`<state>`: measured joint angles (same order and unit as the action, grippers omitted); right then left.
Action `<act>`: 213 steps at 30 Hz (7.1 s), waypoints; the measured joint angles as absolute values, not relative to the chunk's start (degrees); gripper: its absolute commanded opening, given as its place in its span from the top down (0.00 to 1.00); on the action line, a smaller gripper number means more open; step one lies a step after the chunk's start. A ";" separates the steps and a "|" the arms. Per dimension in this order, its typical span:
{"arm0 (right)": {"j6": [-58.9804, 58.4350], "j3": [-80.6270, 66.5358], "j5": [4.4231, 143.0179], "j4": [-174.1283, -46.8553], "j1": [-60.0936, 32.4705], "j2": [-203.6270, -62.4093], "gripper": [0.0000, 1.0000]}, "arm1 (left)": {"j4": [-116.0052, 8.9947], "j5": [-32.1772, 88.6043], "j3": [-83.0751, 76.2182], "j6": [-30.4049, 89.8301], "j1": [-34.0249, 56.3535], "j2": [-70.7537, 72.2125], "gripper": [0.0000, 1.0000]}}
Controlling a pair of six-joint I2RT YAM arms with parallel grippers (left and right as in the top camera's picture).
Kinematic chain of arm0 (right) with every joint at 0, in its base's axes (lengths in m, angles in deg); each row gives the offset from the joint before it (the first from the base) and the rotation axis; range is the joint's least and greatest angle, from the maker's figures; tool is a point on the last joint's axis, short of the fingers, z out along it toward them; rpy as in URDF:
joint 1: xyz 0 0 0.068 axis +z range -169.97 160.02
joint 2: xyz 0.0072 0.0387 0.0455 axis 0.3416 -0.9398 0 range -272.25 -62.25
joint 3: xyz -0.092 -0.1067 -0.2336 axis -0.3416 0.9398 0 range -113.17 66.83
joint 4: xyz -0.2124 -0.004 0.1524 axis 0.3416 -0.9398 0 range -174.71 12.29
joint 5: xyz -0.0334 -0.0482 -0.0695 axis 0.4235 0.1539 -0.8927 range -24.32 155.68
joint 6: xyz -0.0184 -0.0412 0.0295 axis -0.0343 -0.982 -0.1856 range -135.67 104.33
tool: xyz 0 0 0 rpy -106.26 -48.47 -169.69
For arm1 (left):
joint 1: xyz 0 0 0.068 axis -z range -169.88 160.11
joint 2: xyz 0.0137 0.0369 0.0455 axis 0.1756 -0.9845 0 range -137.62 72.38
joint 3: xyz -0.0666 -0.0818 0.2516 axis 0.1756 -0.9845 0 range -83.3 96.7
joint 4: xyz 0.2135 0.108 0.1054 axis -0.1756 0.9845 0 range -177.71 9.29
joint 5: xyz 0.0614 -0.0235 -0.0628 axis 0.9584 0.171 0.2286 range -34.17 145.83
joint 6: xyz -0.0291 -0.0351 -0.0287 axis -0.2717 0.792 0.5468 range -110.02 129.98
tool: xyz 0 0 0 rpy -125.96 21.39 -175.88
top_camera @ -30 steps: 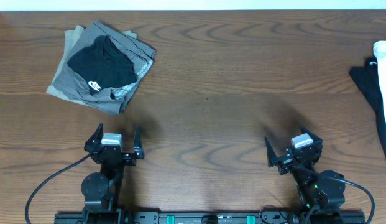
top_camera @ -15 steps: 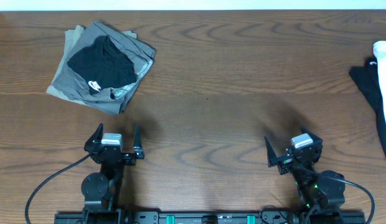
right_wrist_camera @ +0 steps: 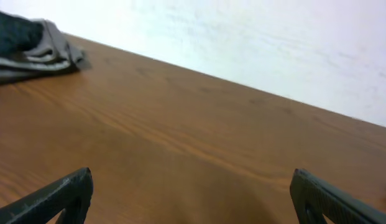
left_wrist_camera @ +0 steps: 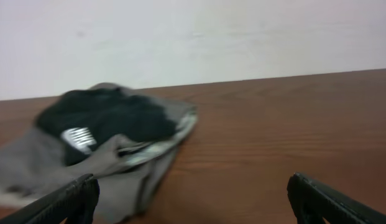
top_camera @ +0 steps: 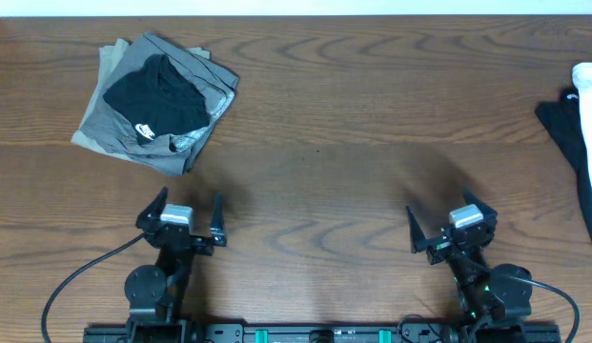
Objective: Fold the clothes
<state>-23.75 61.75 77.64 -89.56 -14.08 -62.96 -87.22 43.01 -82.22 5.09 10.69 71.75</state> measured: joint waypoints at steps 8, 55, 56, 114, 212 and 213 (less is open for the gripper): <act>-14.81 61.75 81.32 -79.82 -14.08 -62.98 0.01 | -87.02 33.79 -81.52 7.17 10.69 71.73 0.02; -0.71 -36.04 69.69 -122.57 -48.25 -174.71 0.07 | -39.79 33.04 -18.66 11.32 10.69 0.81 0.02; -0.75 -37.04 69.58 -122.59 -49.34 -176.59 0.09 | -39.81 33.04 -18.66 11.32 10.69 0.81 0.02; -10.65 -40.10 84.53 -125.43 -42.70 -171.80 0.99 | -42.35 33.04 -18.66 14.49 10.69 0.81 0.02; -6.35 -36.76 99.11 -128.45 -59.79 -179.69 0.45 | -42.76 33.04 -18.66 14.49 10.69 1.94 0.02; -6.46 -36.89 97.82 -130.81 -57.89 -179.52 0.46 | -42.78 33.04 -18.66 14.49 10.69 1.94 0.02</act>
